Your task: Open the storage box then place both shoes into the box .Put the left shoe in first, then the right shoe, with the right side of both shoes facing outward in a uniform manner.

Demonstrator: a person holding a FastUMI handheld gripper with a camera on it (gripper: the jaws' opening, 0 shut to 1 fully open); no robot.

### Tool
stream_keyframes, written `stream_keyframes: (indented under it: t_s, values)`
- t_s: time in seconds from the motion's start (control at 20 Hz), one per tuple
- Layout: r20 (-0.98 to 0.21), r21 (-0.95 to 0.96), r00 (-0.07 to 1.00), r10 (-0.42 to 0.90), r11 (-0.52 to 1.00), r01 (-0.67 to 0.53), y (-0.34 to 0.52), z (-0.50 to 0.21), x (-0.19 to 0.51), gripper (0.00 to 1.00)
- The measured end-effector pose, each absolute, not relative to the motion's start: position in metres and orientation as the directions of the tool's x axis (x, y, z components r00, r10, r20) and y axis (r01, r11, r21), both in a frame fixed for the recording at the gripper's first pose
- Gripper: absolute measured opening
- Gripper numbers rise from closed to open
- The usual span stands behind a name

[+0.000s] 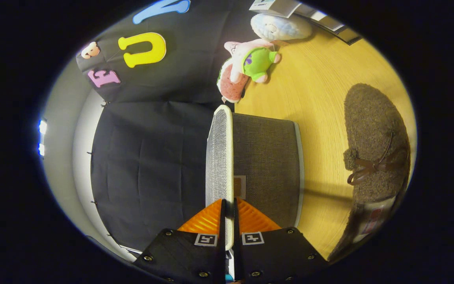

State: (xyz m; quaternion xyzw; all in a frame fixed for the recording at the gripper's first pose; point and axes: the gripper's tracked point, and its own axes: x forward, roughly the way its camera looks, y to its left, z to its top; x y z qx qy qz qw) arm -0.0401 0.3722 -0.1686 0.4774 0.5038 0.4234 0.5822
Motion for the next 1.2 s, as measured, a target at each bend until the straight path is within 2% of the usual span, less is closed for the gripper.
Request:
stream_keyframes:
  t_s: [0.05,0.15,0.4,0.65,0.9,1.2]
  values:
    - [-0.179,0.983,0.153,0.972,0.183,-0.012,0.349,-0.161,-0.037,0.08]
    - [-0.189,0.980,0.154,0.970,0.197,-0.037,0.369,-0.154,-0.036,0.00]
    - [-0.200,0.974,0.146,0.969,0.213,-0.078,0.376,-0.124,-0.033,0.00]
    - [-0.165,0.972,0.142,0.976,0.186,-0.145,0.393,-0.064,-0.025,0.00]
    - [-0.138,0.959,0.103,0.985,0.158,-0.237,0.443,-0.005,-0.026,0.00]
    - [-0.114,0.956,0.057,0.992,0.125,-0.264,0.537,0.025,-0.027,0.00]
